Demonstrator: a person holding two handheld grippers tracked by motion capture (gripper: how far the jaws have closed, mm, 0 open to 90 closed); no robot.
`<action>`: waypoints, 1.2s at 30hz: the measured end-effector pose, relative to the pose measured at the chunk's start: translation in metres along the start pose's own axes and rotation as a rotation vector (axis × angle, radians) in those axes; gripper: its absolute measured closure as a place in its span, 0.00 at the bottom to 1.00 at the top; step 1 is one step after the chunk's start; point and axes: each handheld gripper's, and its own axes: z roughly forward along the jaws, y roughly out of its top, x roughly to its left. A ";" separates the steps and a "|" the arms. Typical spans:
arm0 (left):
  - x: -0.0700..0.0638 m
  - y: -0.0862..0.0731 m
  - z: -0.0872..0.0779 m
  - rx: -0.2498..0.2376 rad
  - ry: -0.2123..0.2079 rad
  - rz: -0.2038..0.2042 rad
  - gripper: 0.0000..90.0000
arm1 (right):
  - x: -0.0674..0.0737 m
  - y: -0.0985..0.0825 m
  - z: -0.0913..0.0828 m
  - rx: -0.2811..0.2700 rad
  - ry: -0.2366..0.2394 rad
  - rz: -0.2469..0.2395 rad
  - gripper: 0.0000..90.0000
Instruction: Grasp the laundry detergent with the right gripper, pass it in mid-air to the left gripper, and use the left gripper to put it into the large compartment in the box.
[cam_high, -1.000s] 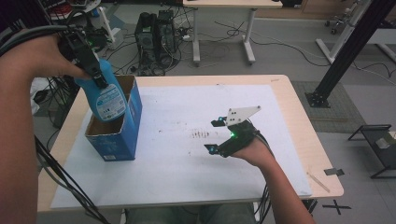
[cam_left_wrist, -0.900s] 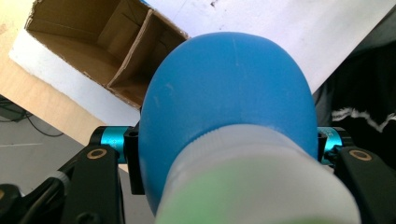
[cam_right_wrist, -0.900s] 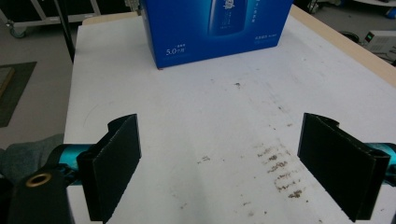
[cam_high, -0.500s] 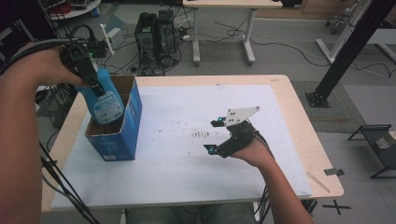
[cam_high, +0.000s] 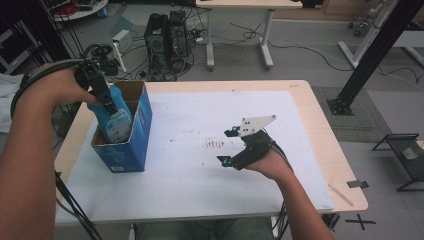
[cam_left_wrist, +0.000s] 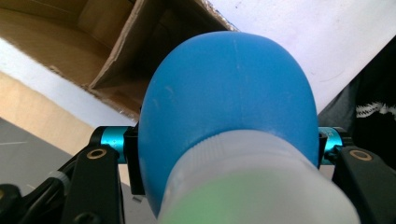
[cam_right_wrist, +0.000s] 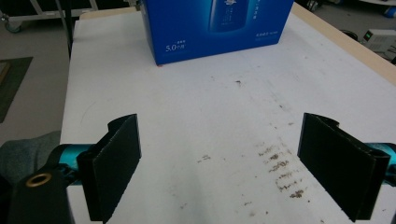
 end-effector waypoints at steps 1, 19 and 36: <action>0.001 0.000 0.005 -0.005 -0.003 -0.007 0.43 | 0.000 0.000 0.000 0.000 0.004 0.012 0.14; 0.011 0.011 0.069 0.032 -0.032 0.037 0.43 | -0.001 -0.006 0.004 0.003 0.008 0.022 0.14; 0.011 0.008 0.091 0.032 -0.029 0.041 0.43 | 0.000 -0.006 0.010 0.019 0.015 0.028 0.14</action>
